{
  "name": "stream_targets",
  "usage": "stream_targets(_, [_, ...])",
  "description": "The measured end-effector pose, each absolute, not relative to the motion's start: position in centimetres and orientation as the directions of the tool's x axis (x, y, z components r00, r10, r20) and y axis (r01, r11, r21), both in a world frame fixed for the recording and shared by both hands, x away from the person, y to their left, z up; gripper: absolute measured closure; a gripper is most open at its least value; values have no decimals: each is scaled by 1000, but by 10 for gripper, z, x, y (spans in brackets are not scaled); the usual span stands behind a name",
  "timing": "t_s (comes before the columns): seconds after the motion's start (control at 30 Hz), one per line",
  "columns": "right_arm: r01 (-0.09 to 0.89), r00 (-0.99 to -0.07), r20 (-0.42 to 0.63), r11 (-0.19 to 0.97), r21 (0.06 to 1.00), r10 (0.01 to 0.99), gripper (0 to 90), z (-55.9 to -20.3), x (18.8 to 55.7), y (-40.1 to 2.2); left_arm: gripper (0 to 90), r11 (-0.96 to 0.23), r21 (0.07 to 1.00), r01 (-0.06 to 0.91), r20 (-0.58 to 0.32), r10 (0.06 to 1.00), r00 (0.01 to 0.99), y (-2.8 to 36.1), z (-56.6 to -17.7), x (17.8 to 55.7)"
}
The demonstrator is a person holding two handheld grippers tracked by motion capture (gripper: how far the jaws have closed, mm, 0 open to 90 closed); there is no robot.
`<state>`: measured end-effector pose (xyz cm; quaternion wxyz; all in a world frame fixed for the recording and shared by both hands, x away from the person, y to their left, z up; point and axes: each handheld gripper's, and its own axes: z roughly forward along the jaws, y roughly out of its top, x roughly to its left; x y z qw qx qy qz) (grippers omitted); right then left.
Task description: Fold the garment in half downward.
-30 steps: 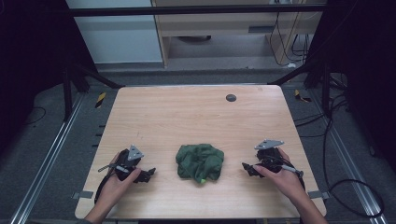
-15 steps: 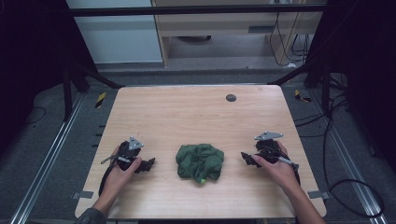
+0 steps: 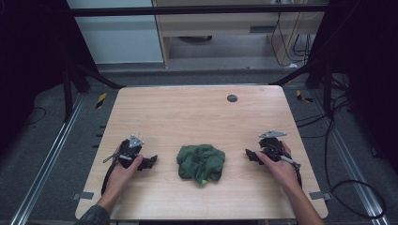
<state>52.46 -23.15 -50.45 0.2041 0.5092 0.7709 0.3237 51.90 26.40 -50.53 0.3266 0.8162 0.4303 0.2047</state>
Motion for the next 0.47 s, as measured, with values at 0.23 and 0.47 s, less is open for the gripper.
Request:
stream_targets(0.23, [633, -380, 1, 260, 729, 925, 45, -511, 529, -227, 13, -391, 715, 579, 26, 843, 536, 264, -508, 522])
stream_targets(0.47, [660, -290, 1, 200, 724, 957, 3, -512, 527, -221, 0, -354, 710, 609, 22, 875, 483, 265, -508, 520])
